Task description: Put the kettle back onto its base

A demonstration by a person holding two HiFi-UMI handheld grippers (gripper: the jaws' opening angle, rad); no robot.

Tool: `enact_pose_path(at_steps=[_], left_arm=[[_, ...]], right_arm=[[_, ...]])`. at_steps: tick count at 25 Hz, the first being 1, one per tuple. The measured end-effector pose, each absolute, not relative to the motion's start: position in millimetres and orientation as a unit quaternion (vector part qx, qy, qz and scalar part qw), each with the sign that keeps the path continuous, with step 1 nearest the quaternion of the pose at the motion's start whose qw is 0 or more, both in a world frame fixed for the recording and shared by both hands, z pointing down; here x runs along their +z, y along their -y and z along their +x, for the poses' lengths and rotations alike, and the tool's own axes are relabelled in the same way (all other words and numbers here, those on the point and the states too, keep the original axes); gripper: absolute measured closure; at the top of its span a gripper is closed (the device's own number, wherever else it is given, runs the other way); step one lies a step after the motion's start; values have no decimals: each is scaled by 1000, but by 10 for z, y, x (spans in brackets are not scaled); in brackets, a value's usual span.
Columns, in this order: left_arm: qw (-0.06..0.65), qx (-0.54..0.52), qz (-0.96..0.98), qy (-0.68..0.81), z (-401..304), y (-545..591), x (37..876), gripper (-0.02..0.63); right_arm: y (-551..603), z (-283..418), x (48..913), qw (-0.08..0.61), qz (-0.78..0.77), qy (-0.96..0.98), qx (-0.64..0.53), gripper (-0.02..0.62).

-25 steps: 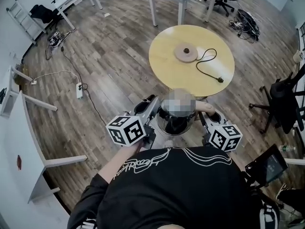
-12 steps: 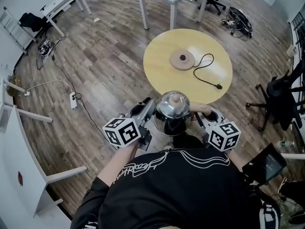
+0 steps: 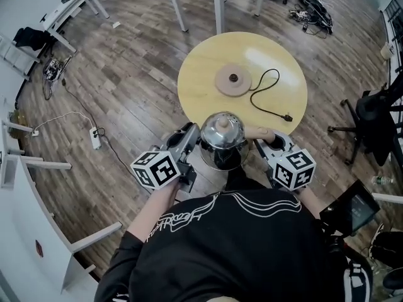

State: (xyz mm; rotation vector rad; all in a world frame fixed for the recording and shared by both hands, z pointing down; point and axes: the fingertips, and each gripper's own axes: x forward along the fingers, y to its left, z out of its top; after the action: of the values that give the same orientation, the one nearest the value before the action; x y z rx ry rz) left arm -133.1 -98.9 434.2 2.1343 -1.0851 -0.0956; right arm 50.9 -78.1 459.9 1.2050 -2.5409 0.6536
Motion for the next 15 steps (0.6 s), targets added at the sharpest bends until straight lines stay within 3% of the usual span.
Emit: enact_pose_path(at_steps=[15], left_arm=[[347,-42,845,404,-1019,2666,4618,529]], right_arm=[[2465,808,4854,140,413,877,201,497]])
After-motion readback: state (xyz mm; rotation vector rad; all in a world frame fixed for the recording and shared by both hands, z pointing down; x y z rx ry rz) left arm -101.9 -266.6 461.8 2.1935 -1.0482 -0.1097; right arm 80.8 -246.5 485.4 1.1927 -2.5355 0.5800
